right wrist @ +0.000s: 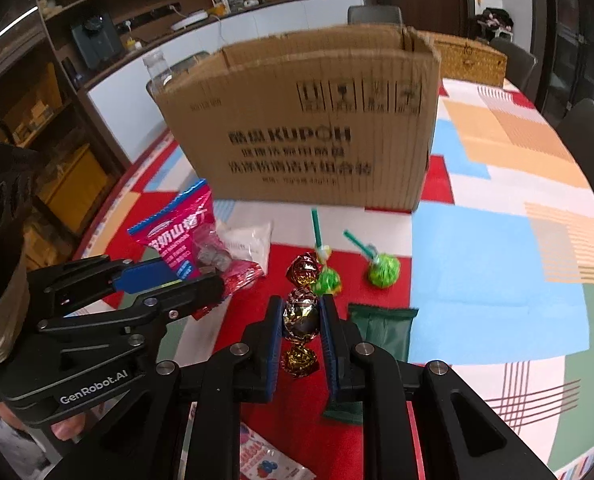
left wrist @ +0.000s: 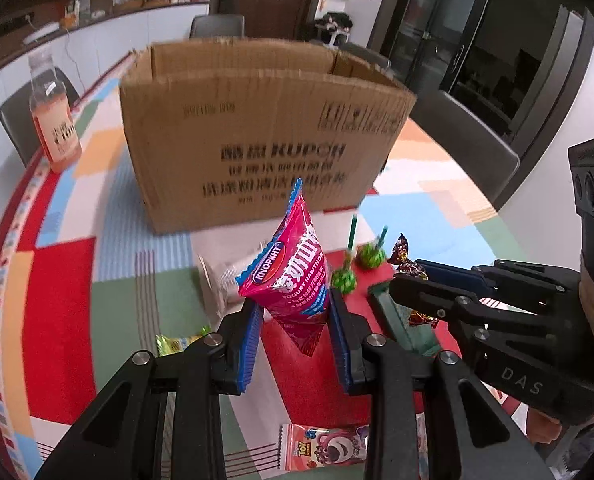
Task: Organize snacks
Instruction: 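Lift both items over the box and open both tools to drop them in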
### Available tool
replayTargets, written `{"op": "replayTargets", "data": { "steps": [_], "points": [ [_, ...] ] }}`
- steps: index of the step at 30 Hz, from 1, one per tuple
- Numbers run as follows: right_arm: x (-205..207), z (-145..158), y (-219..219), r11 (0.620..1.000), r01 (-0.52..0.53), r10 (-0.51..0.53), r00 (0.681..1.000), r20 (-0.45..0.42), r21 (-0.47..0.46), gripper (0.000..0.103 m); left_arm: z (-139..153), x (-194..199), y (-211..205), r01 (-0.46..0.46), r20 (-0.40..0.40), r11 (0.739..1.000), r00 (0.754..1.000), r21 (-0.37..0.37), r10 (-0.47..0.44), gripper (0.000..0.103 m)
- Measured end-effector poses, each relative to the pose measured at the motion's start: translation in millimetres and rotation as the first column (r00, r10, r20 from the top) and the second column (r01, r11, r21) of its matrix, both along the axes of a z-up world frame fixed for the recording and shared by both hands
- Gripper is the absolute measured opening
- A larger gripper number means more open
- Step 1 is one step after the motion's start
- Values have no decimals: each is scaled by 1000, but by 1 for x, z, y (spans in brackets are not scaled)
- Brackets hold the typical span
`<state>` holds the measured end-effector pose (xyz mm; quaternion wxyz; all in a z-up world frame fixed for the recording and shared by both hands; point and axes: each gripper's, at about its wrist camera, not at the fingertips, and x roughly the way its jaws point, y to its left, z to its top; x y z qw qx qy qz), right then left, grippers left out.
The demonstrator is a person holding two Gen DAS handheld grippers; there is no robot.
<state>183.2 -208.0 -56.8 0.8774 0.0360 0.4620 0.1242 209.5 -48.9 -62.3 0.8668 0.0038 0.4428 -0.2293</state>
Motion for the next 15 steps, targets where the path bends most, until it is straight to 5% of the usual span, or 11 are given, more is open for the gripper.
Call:
{"op": "replayTargets", "data": {
  "steps": [15],
  "points": [
    [23,62,-2,999,26,-31,980,199,26,19,70,13,8,-41,192,999,980,-31,46,32]
  ]
}}
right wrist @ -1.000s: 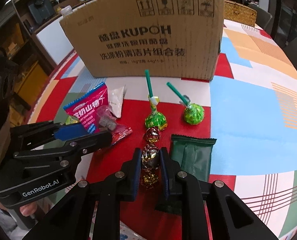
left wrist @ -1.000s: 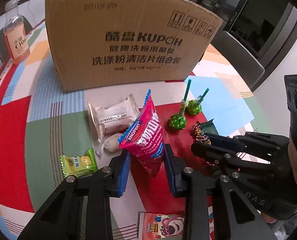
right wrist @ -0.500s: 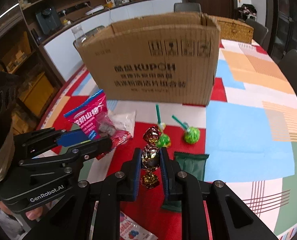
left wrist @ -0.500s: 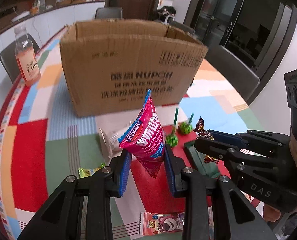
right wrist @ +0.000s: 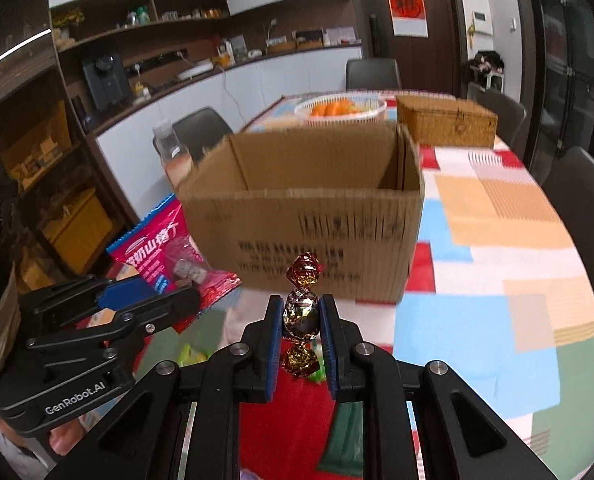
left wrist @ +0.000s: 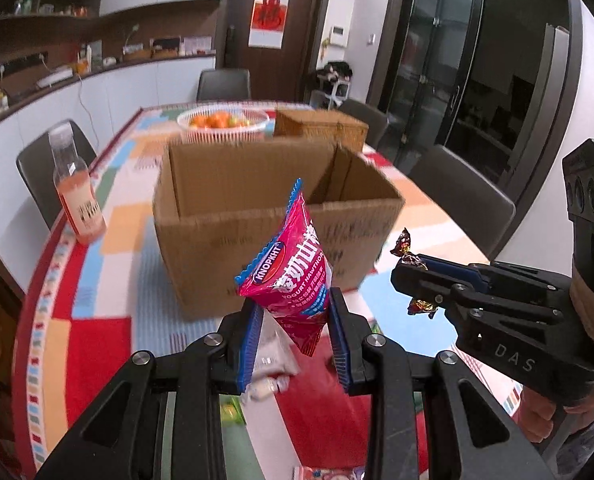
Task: Organize snacks
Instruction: 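Lift both items over the box and open both tools to drop them in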
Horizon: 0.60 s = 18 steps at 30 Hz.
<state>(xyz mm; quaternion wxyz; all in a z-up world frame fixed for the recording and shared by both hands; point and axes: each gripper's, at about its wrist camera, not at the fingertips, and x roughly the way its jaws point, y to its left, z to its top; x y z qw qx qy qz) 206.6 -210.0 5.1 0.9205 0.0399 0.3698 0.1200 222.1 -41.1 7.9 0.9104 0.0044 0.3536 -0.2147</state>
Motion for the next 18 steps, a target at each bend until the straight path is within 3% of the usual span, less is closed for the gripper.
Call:
{"op": "replayTargets", "data": {
  "steps": [11,18],
  "points": [
    [22,41,2,1000,13,-14,992,126,12,19,42,18,2,-20,116,1000,993,-10,21,32],
    [47,54,1,1000,14,-18,989,149,27,19,54,39,2,-31,144,999,989,-11,33,32]
  ]
}}
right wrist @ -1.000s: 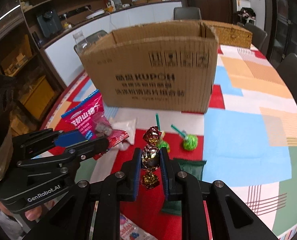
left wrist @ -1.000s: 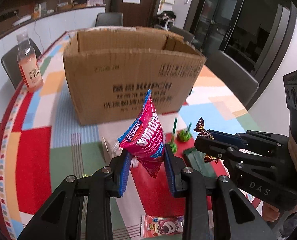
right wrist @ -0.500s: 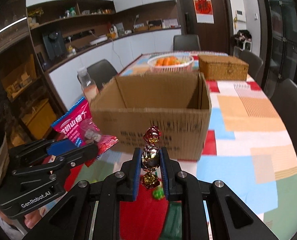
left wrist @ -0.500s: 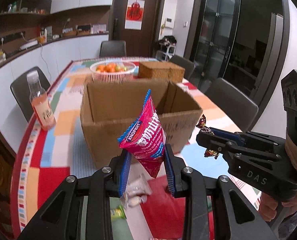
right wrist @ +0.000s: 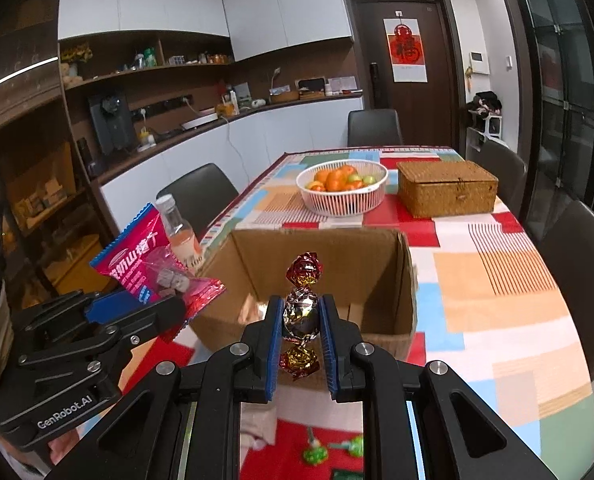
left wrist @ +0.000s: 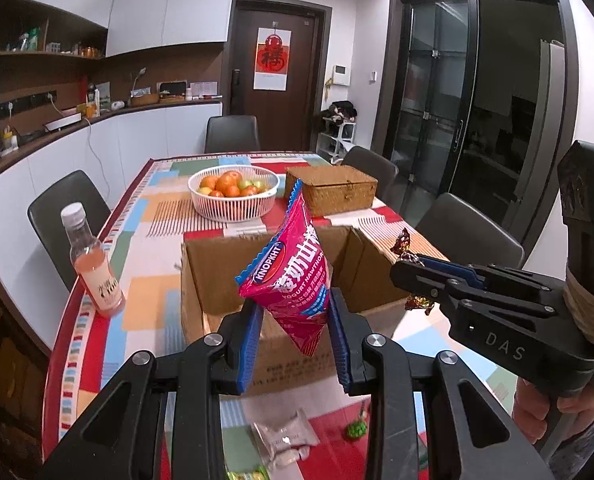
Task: Organize snacks
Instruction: 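Lift both items over the box and open both tools to drop them in, then return both tools to the table and grasp the green wafer with the left tool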
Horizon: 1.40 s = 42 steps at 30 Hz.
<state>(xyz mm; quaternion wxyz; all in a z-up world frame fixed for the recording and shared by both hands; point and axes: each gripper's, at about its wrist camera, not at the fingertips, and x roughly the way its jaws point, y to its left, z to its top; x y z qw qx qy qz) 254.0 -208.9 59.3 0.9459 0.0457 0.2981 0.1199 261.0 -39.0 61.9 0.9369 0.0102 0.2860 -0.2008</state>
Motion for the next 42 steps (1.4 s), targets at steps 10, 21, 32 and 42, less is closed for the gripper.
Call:
{"op": "replayTargets", "data": {
  "steps": [10,21,32,42],
  "points": [
    [35,2,2,999,-1,1,1000,-14,-33,19,-9,40,-1,-25,-41,999,999,44,27,32],
    [71,-13,6,997,13,-19,997,-73,-78,19,-28,77,-5,-18,-121,994,992,109,32,33],
    [42,-13,12,994,30,-35,998,-46,-106,36,-19,37,9,-50,-55,989,997,139,58,48],
    [-6,-6,32,996,-40,38,999,-19,-75,36,-8,-12,31,-65,-22,991,997,120,68,53]
  ]
}}
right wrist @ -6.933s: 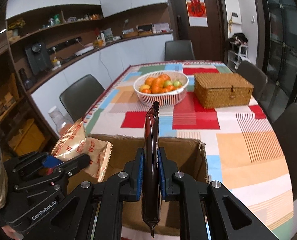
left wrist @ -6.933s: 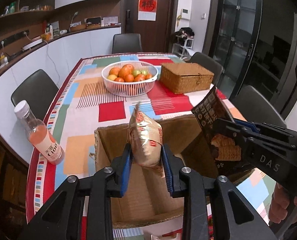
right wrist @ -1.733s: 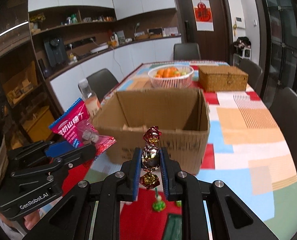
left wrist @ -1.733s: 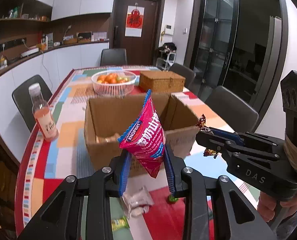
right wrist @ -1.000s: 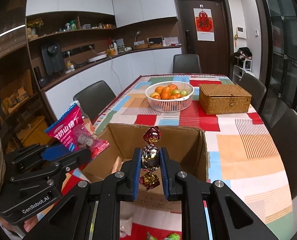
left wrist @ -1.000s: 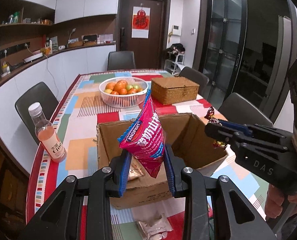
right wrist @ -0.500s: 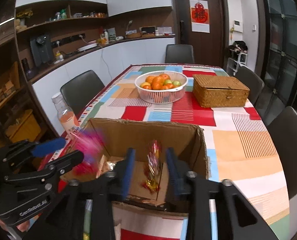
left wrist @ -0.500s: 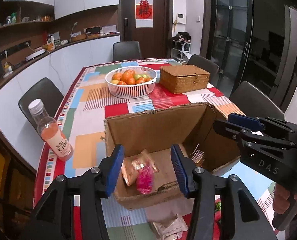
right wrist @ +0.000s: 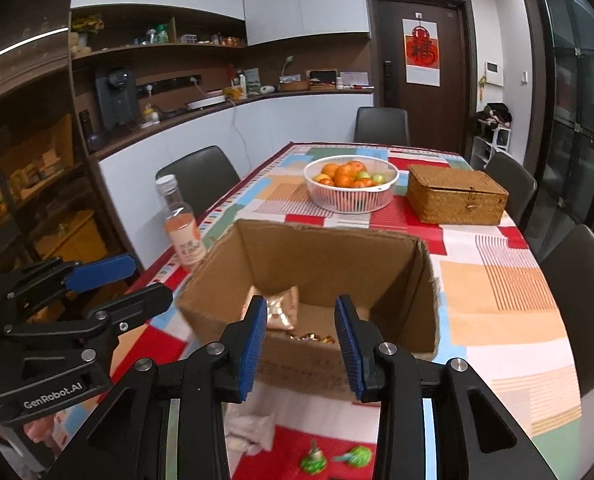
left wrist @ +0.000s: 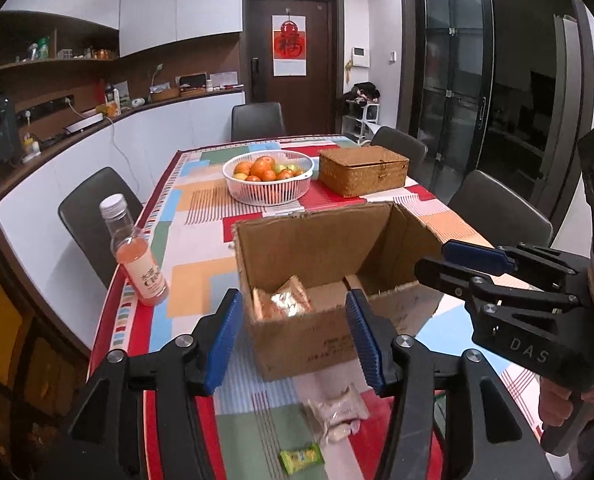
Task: Organize snacks
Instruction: 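Return both tools to the table and grasp the green wafer with the left tool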
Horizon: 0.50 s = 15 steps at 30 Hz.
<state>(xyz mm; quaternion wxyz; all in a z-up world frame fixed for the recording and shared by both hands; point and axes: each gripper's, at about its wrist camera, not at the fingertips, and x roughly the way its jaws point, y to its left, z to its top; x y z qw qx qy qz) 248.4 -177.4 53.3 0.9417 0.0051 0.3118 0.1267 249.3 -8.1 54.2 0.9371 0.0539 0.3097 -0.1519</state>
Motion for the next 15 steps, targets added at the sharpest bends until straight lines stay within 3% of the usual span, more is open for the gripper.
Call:
{"op": "replayTargets", "data": {
  "steps": [5,15],
  "points": [
    [-15,-8,4,1000,-9,9,1000,-17,4,42,-10,-26,8,-15,-14,1000,1000,13,15,54],
    [-45,-32,6,1000,0,0,996,-93,-1,42,-42,-59,13,-32,-97,999,995,35,35,59]
  ]
}}
